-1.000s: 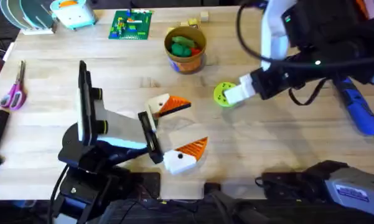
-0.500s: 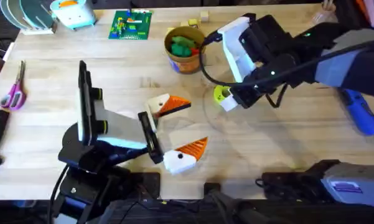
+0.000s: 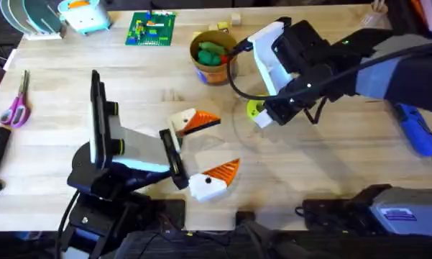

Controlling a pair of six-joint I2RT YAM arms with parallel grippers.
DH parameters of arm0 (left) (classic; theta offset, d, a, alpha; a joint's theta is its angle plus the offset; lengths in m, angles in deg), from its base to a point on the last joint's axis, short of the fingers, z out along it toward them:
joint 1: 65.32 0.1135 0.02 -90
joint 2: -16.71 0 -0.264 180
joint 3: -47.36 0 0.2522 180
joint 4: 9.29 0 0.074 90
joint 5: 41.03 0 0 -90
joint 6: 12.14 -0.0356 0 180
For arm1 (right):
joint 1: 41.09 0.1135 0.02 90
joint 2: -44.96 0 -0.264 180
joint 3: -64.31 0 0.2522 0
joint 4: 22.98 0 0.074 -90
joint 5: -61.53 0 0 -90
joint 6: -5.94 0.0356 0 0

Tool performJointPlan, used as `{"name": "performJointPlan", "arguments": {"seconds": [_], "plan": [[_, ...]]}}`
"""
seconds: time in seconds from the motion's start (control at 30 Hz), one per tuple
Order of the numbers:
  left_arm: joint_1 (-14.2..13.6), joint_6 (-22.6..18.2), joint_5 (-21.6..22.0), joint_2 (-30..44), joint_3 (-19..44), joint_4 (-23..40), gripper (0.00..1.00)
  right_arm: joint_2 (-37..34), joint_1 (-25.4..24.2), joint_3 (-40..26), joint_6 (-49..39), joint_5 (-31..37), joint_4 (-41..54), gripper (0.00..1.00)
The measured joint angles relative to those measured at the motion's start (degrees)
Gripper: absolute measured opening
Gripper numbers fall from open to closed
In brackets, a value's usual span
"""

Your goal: Pick up the gripper from the table and insert it into the empty holder that is missing its gripper. Then pick up a screw, insert it into the mounting hole, and use the screwdriver to tighten it. Finally, clean up the table by picking up the vegetable and placing it into the bucket.

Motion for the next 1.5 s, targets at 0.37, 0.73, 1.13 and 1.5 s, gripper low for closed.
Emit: {"name": "performJointPlan", "arguments": {"seconds": [0.37, 0.73, 1.13, 1.5], "plan": [[0.0, 0.0, 0.0, 0.0, 0.0, 0.0, 0.991, -1.3, 0.0, 0.0, -0.2, 0.3, -0.7, 0.201], [0.0, 0.0, 0.0, 0.0, 0.0, 0.0, 0.991, -1.3, 0.0, 0.0, -0.2, 0.3, -1.0, 0.01], [0.0, 0.0, 0.0, 0.0, 0.0, 0.0, 0.991, -0.6, 0.0, 0.0, -0.2, 0.3, -0.9, 0.008], [0.0, 0.0, 0.0, 0.0, 0.0, 0.0, 0.991, 4.2, 0.0, -2.2, -0.2, 0.4, 2.8, 0.008]]}}
